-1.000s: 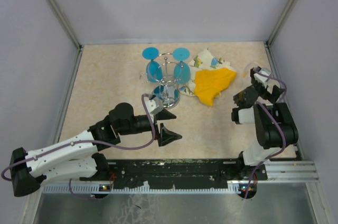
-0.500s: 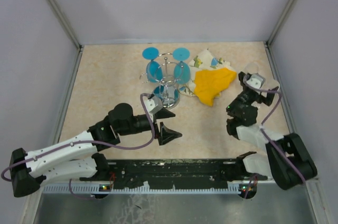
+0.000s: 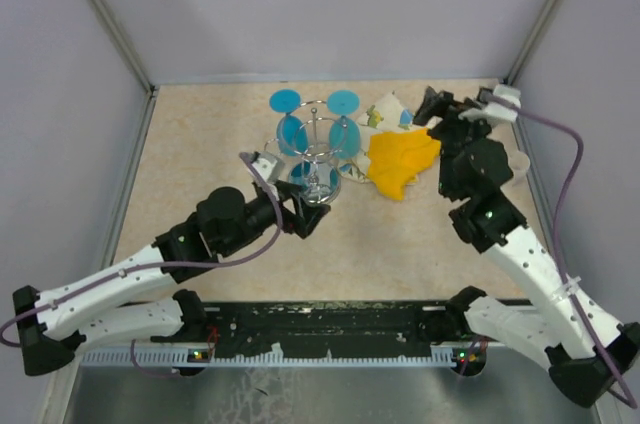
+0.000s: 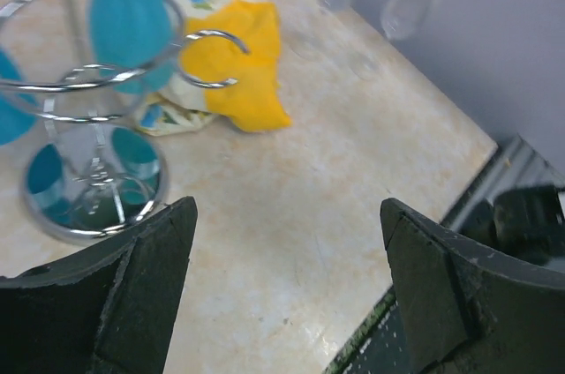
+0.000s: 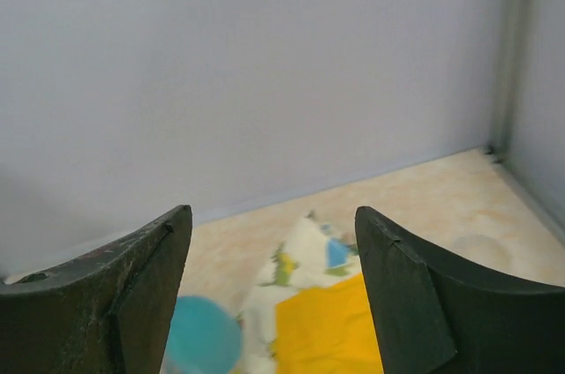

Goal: Take the wine glass off the wine glass rack

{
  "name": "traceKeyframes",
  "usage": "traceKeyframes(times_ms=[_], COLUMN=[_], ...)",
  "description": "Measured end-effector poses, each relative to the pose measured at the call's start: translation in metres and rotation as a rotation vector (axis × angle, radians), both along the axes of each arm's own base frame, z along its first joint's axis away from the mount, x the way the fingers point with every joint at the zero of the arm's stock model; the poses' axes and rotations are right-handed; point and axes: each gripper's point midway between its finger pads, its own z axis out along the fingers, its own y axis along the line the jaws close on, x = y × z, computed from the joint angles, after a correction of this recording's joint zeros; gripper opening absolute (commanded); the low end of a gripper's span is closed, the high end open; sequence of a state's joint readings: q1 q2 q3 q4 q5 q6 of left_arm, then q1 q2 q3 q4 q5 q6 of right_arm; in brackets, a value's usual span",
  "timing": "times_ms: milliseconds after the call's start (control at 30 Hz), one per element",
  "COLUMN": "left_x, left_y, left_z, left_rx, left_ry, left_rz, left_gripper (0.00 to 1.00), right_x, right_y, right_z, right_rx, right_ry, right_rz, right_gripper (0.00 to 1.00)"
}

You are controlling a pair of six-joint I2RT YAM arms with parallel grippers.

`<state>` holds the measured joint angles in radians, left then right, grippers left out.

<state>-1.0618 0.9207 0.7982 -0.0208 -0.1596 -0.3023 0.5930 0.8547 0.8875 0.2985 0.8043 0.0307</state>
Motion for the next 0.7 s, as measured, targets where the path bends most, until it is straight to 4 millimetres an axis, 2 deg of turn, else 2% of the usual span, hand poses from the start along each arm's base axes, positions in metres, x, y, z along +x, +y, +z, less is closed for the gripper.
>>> traceKeyframes(times_ms=[133, 200, 267, 367, 433, 533, 700], left_x=[0.017, 0.021, 0.023, 0.023, 0.022, 0.021, 0.025], left_y=[0.043, 0.059, 0.07, 0.083, 0.089, 0.094, 0.1], left_z=[0.027, 0.04, 0.047, 0.045, 0.041, 0.036, 0.026], left_rx=[-0.08, -0.112, -0.136, -0.135, -0.13, -0.127, -0.099], left_ry=[-0.011, -0.015, -0.006, 0.015, 0.025, 0.035, 0.058], left_rz=[0.211, 0.28, 0.33, 0.377, 0.395, 0.41, 0.458], left_gripper=[0.92, 0.93, 0.93, 0.94, 0.94, 0.95, 0.98], right_x=[0.022, 0.036, 0.054, 0.088, 0.101, 0.107, 0.116], right_y=[0.059, 0.08, 0.079, 0.051, 0.045, 0.07, 0.101], right_z=[0.026, 0.017, -0.001, -0.034, -0.059, -0.092, -0.123], right_rx=[0.069, 0.096, 0.167, 0.345, 0.444, 0.546, 0.64], right_ry=[0.084, 0.155, 0.219, 0.316, 0.387, 0.512, 0.634], right_rz=[0.261, 0.372, 0.463, 0.537, 0.575, 0.702, 0.847], right_gripper=[0.71, 0.66, 0.6, 0.56, 0.56, 0.56, 0.55])
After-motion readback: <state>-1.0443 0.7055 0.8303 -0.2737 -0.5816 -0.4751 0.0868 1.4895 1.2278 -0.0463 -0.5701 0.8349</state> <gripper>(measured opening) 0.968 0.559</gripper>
